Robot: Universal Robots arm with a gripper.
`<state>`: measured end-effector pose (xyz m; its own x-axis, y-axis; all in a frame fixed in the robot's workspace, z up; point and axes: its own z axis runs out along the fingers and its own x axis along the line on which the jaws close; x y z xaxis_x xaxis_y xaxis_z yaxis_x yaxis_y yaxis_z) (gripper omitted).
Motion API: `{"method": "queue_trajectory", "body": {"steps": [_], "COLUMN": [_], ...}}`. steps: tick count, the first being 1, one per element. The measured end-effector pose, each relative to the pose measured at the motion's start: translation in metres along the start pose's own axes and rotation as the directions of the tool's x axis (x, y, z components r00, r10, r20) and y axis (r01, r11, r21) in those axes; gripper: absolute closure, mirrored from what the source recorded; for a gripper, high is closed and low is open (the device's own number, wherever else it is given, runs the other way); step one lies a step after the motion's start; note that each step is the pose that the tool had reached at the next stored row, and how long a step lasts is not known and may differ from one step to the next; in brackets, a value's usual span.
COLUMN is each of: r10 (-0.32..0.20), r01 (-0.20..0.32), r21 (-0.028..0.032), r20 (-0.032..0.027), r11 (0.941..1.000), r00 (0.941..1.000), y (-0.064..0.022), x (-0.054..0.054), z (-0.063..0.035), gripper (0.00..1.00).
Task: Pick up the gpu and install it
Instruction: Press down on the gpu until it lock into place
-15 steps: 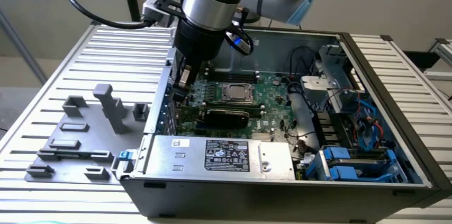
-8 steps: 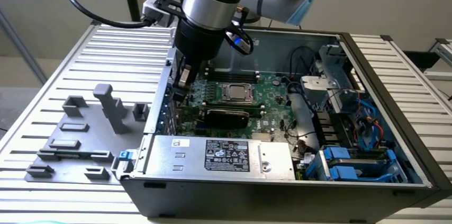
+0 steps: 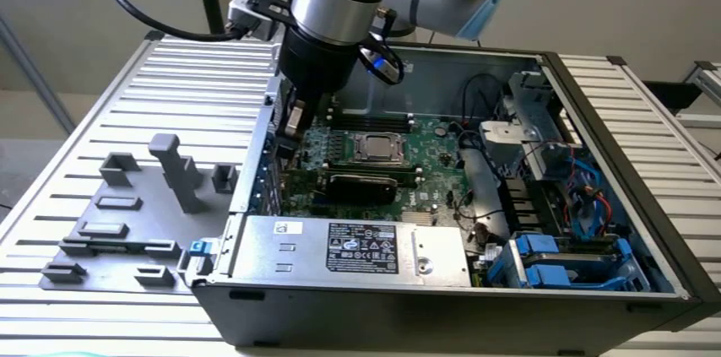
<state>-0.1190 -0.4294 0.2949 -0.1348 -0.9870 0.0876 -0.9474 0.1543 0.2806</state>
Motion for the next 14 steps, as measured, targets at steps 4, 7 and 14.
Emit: {"method": "queue_trajectory", "body": {"steps": [4,7,14], "r10": [0.001,0.001,0.001], "r01": [-0.001,-0.001,-0.001], "r21": [-0.0001,-0.0001,-0.0002], "r20": [0.0001,0.0001,0.0004], "r11": [1.0000,1.0000,1.0000], "r00": [1.0000,1.0000,1.0000], "y": [0.0017,0.0020,0.0025], "x": [-0.0006,-0.0006,-0.0005], "z": [0.0004,0.0005,0.0005], "gripper": [0.89,0.89,0.89]}}
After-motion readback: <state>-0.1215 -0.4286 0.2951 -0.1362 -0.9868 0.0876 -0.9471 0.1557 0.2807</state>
